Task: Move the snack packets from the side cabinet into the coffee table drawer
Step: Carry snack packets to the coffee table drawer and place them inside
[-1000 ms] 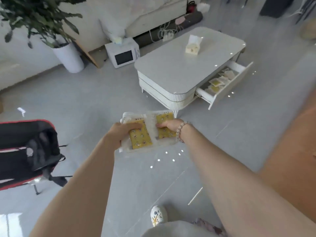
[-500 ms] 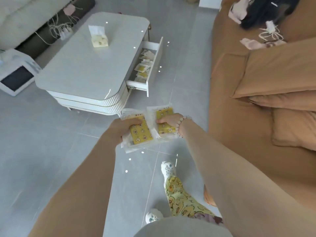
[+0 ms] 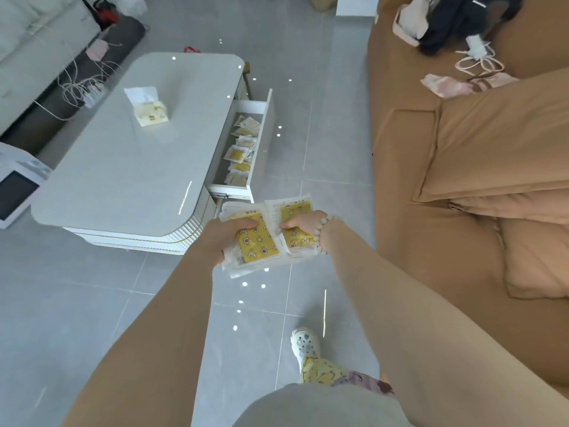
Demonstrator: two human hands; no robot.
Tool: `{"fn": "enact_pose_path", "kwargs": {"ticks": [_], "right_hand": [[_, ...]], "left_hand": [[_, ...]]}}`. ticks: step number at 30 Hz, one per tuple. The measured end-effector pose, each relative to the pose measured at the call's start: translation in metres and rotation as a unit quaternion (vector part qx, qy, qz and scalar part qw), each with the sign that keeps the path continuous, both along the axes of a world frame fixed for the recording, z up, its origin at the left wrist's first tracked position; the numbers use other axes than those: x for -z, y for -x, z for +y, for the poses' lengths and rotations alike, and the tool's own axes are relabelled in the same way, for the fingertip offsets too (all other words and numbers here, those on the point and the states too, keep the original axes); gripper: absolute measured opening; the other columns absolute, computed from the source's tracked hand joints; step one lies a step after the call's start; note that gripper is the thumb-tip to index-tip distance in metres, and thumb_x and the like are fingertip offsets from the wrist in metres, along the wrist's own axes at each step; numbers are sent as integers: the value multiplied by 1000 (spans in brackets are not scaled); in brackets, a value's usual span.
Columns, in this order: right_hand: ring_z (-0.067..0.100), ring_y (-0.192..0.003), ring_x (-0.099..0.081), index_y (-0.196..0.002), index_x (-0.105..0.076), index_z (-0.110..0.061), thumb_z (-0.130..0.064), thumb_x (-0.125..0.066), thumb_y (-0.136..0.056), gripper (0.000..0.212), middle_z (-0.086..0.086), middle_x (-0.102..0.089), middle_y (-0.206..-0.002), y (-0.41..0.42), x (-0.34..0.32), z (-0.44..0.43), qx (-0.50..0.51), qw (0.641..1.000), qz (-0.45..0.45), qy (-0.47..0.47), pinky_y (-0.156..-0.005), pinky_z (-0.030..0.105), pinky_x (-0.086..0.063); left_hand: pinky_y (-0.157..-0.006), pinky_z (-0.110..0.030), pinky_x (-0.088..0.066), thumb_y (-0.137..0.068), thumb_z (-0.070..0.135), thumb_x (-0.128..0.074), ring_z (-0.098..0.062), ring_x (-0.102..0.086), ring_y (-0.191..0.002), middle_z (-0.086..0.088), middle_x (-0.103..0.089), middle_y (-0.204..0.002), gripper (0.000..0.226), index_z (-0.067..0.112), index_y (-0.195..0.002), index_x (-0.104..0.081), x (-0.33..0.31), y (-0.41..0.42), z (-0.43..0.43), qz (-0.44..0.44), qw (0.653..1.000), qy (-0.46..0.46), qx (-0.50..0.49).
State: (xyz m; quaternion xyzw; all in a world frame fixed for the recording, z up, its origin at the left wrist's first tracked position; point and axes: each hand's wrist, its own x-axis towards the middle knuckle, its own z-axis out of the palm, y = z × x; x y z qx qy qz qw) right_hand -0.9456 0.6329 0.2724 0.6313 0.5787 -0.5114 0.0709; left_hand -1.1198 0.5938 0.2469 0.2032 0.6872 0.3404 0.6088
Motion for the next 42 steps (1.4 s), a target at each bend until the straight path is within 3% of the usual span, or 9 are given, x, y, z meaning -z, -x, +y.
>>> {"fn": "enact_pose_path", "kwargs": {"ticks": [6, 10, 14, 19, 25, 29, 31, 39, 42], "right_hand": [[27, -124, -49, -132, -50, -2, -41, -49, -95, 53, 14, -50, -136, 0, 4, 69, -6, 1000, -18, -2, -98, 27, -39], [28, -123, -49, -130, -50, -1, -39, -45, -98, 51, 15, -50, -135, 0, 4, 103, -4, 1000, -18, -3, -99, 28, -38], [29, -124, -49, -131, -50, 0, -37, -41, -99, 49, 16, -50, -136, 7, 10, 140, -7, 1000, -16, -1, -102, 29, -38], [27, -122, -51, -130, -50, -1, -37, -47, -97, 49, 14, -52, -134, 29, 14, 202, -1, 1000, -10, 0, -98, 28, -40], [27, -123, -51, -132, -49, -2, -37, -45, -98, 49, 14, -50, -136, 48, 11, 296, 5, 999, -44, 7, -95, 28, -41], [25, -116, -55, -126, -56, -4, -40, -48, -96, 48, 12, -55, -131, 72, 24, 361, 30, 998, -46, 27, -68, 23, -44], [25, -115, -56, -125, -55, -3, -41, -47, -96, 48, 11, -56, -129, 87, 30, 386, 31, 998, -42, 43, -64, 22, -43], [22, -99, -60, -117, -58, -2, -37, -59, -90, 44, 10, -60, -121, 125, 48, 477, 92, 992, -10, 82, -70, 21, -43], [23, -108, -60, -118, -59, -1, -36, -56, -92, 44, 12, -61, -123, 134, 54, 502, 77, 993, -4, 91, -80, 25, -45]], "left_hand": [[-79, -43, -57, -73, 7, -76, -30, -70, -89, -14, -72, -101, 35, 6, -107, -65, 10, -2, 60, -4, 1000, 6, -18], [-64, -36, -59, -76, 6, -74, -26, -70, -80, -13, -72, -97, 28, 7, -102, -65, 13, -3, 96, -5, 1000, 15, -10], [-74, -40, -57, -75, 6, -75, -29, -69, -87, -13, -71, -96, 28, 6, -102, -66, 17, 1, 140, 7, 1000, 9, -13], [-63, -33, -56, -77, 8, -74, -22, -69, -73, -9, -71, -85, 16, 9, -90, -65, 26, 18, 202, 14, 1000, 14, -5], [-69, -36, -56, -75, 7, -75, -25, -69, -80, -12, -71, -96, 25, 8, -98, -66, 36, 33, 301, -15, 999, 26, 10], [-65, -34, -56, -75, 8, -76, -25, -70, -78, -10, -73, -90, 20, 11, -92, -67, 43, 57, 356, -25, 999, 44, -2], [-62, -33, -55, -74, 8, -77, -24, -70, -73, -9, -73, -83, 18, 11, -88, -67, 46, 73, 379, -15, 998, 56, -13], [-58, -31, -53, -76, 8, -75, -24, -68, -72, -8, -71, -83, 17, 11, -89, -65, 51, 107, 460, -2, 997, 72, -29], [-75, -42, -57, -72, 11, -78, -30, -70, -83, -12, -72, -91, 27, 9, -96, -66, 56, 117, 481, 3, 996, 83, -39]]}}
